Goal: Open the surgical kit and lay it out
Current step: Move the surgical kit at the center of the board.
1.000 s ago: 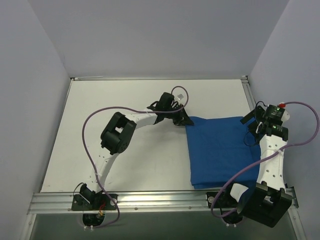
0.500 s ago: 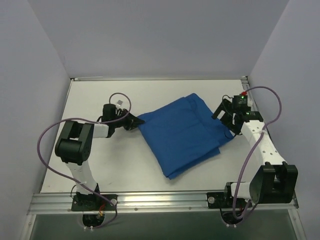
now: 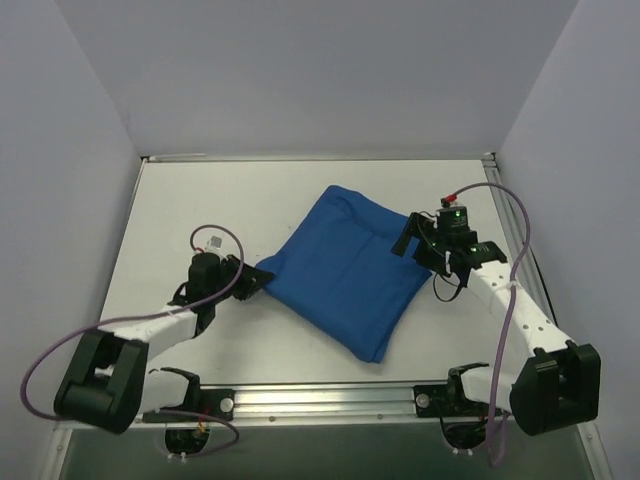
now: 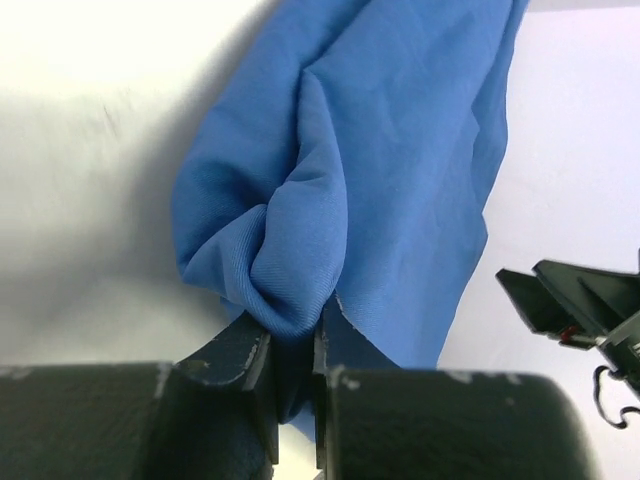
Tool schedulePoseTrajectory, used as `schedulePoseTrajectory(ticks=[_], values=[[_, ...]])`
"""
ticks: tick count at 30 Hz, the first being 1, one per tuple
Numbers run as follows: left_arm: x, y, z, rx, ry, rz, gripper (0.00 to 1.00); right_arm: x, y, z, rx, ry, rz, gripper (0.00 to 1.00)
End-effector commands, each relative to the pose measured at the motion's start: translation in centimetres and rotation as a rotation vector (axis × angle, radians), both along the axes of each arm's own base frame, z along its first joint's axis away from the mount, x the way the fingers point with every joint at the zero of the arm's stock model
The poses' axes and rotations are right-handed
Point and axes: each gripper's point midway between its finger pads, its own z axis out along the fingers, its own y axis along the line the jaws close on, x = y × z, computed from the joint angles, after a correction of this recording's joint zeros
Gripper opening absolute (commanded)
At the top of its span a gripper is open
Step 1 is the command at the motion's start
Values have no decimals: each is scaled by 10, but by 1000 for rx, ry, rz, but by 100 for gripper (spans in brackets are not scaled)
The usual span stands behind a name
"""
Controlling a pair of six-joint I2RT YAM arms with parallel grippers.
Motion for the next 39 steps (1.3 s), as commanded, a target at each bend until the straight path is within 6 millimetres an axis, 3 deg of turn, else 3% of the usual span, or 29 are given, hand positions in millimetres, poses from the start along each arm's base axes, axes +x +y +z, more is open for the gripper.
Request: schedulePoseTrajectory(ticks=[1, 2, 6, 7, 8, 11, 14, 15, 19, 20, 22, 23, 25, 27, 29, 30, 32, 33, 34, 36, 37, 39], values=[[-16, -14, 43, 9, -133, -28, 15, -9, -11, 3, -28, -14, -20, 100], [-25, -14, 49, 19, -145, -32, 16, -12, -13, 0, -36, -9, -25, 100], [-49, -16, 38, 28, -120, -46, 23, -12, -14, -15, -36, 16, -17, 100], [-55, -19, 34, 25, -107, -62, 30, -12, -14, -18, -34, 25, -10, 100], [-60, -19, 29, 36, -85, -67, 48, -13, -11, -23, -24, 41, 4, 100], [-70, -13, 16, 82, -46, -71, 80, -14, -12, -28, -28, 52, 8, 100], [-76, -7, 17, 117, -40, -79, 97, -16, -17, -32, -27, 58, -4, 100], [-79, -4, 15, 136, -21, -79, 97, -18, -14, -36, -10, 69, 12, 100], [-79, 8, 37, 205, -101, -67, 95, -21, -12, -52, 6, 97, 41, 100], [-72, 10, 61, 214, -159, -50, 95, -21, -13, -57, 4, 111, 35, 100], [-65, 20, 75, 297, -204, -31, 96, -19, -11, -63, 18, 114, 34, 100], [-57, 18, 95, 307, -248, -30, 96, -18, -9, -69, 30, 128, 33, 100], [-43, 13, 110, 348, -277, -55, 98, -7, -3, -73, 60, 103, 42, 99], [-37, 3, 114, 355, -277, -108, 99, -3, 6, -74, 103, 92, 64, 97], [-26, -7, 105, 382, -257, -153, 100, 5, 18, -77, 144, 86, 86, 94], [-20, -16, 110, 369, -272, -182, 95, 10, 22, -76, 153, 76, 94, 91], [-11, -35, 92, 374, -230, -283, 85, 17, 32, -79, 152, 82, 113, 89], [-3, -42, 96, 376, -227, -310, 79, 20, 35, -80, 153, 85, 114, 88], [3, -48, 72, 407, -172, -362, 75, 21, 39, -88, 146, 107, 123, 86], [14, -50, 60, 434, -124, -387, 68, 33, 46, -85, 146, 93, 133, 83], [23, -44, 38, 457, -67, -381, 66, 34, 51, -93, 141, 113, 146, 82], [32, -42, 29, 447, -46, -377, 64, 48, 57, -89, 131, 95, 157, 77]])
